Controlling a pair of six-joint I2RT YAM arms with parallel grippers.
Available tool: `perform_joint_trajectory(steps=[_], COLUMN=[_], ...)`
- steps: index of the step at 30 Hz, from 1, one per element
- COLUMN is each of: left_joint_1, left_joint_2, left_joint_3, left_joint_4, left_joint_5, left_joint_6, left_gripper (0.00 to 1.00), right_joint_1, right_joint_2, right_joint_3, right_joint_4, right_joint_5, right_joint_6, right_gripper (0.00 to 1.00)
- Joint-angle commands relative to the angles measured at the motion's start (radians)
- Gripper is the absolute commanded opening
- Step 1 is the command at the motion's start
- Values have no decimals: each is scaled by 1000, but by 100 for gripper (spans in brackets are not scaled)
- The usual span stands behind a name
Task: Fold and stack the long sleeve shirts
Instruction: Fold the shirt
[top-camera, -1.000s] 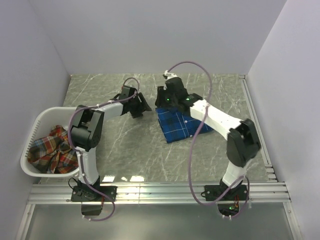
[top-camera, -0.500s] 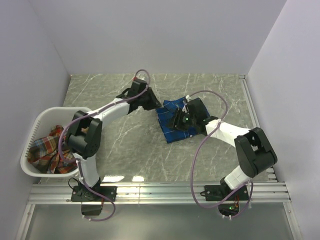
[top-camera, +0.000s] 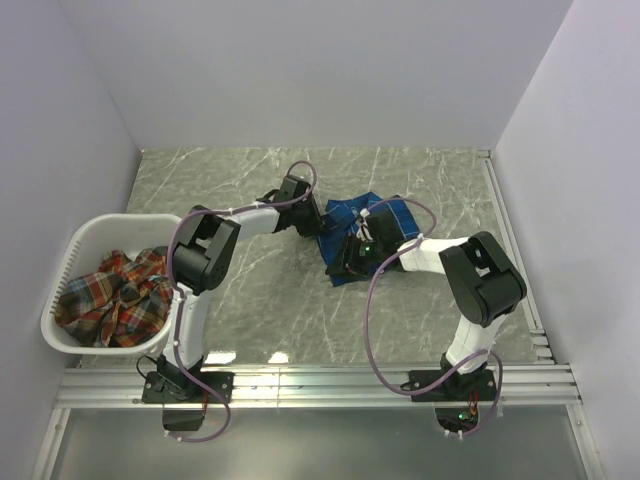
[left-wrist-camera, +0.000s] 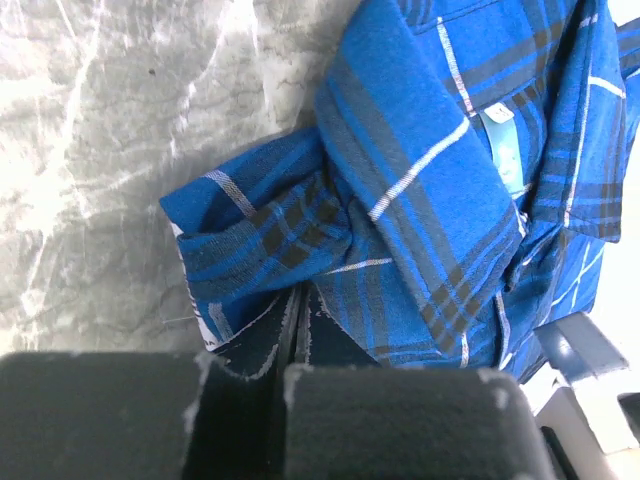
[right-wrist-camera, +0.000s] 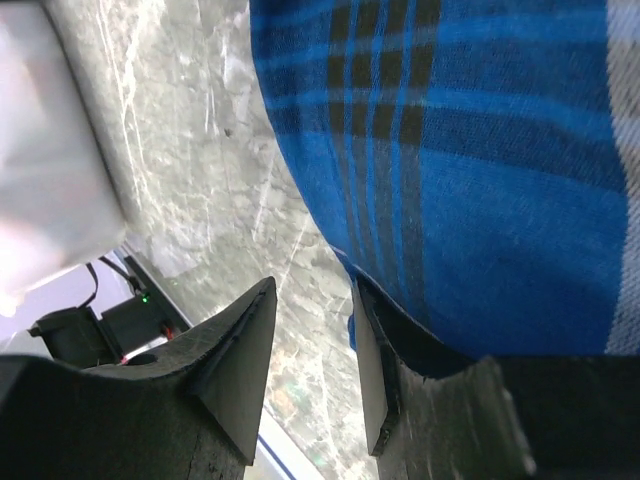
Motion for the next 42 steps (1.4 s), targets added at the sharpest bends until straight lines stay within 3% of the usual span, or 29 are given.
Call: perform_joint_trajectory(steps=[1,6,14,23,27,29,32,38,40,42], left_joint_1=[18,23,22,32,42,42,42,43,42,42], left_joint_2=[38,38,7,10,-5,-10,-37,-160,-221,-283], left_joint_3=[22,33,15,1,-30,-30,-28,-1,4,12], left_joint_4=[-13,-19,-21,-16,10,9,-5,-82,-106,-126], left_joint_5=[-49,-58,-54,-64,-51,-48,-52,-138,-162,-202], left_joint_6=[26,54,81,68,57,58,63,92,104,114], left_gripper=[0,2,3,3,3,4,10,39,54,67], right_joint_1=[-8,-26,-352,-604,-699,-709,-706,-689,-667,-618], right_joint_2=[-11,-96,-393,-251,-189,-212,-297,-494,-537,-601], right_joint_3=[5,-20,-135,-337,-403,-394,-362,-344,-356,-370], right_joint_4=[-39,-64,46,372,428,371,282,145,99,67], right_joint_5=[-14,-25,10,62,70,102,122,128,134,171], right_joint_6=[-30,-54,-31,160,206,188,138,124,148,182], right_gripper=[45,44,44,42,42,42,42,48,62,68])
